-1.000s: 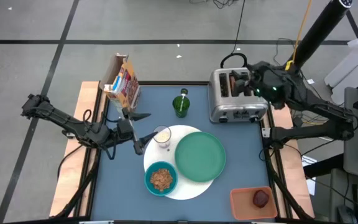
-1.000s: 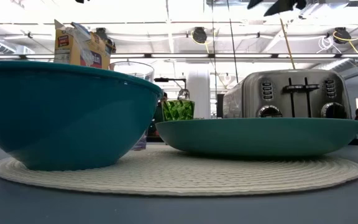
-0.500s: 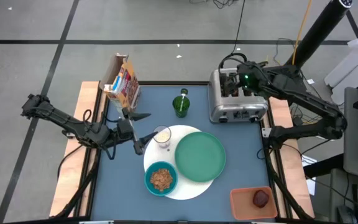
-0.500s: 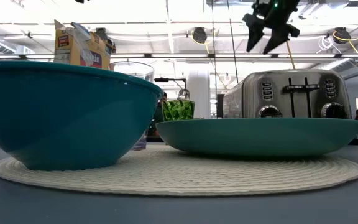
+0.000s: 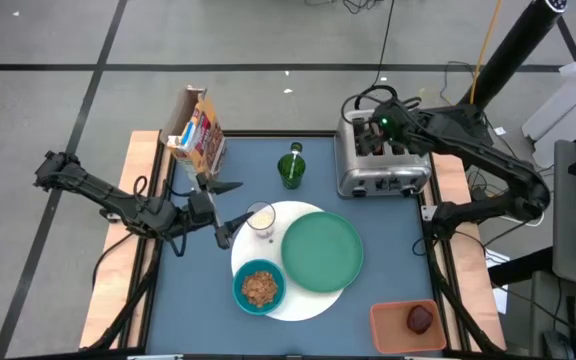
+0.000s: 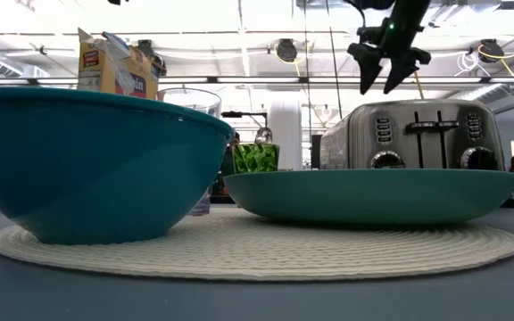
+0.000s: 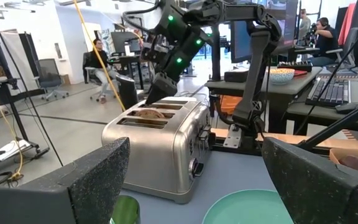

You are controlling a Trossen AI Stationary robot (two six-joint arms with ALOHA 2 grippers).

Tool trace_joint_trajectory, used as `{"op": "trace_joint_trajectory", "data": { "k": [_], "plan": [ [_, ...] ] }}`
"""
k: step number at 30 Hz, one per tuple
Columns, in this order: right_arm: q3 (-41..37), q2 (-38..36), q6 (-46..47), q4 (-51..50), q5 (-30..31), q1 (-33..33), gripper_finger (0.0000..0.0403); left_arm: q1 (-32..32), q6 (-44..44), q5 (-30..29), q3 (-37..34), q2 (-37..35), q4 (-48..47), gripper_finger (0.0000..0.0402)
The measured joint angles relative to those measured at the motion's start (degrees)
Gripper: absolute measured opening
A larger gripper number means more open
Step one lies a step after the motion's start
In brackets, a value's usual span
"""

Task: Arrange a breakfast setting
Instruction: Put the toasted bread from the toaster on the green plate

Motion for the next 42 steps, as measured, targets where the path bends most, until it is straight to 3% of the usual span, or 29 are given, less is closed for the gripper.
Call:
{"op": "trace_joint_trajectory", "data": {
  "k": [17, 36, 42],
  "plan": [
    [0.0, 5.4, -0.9, -1.8, 0.1, -0.1, 0.0318, 0.0, -1.3, 0.0, 0.0, 0.0, 0.0, 0.0372],
    [0.0, 3.3, -1.3, -2.3, 0.4, -0.2, 0.0318, 0.0, -1.5, 0.0, 0.0, 0.0, 0.0, 0.0372],
    [0.0, 3.3, -1.3, -2.4, 0.4, -0.2, 0.0292, 0.0, -1.8, 0.0, 0.0, 0.0, 0.0, 0.0372]
  ]
}}
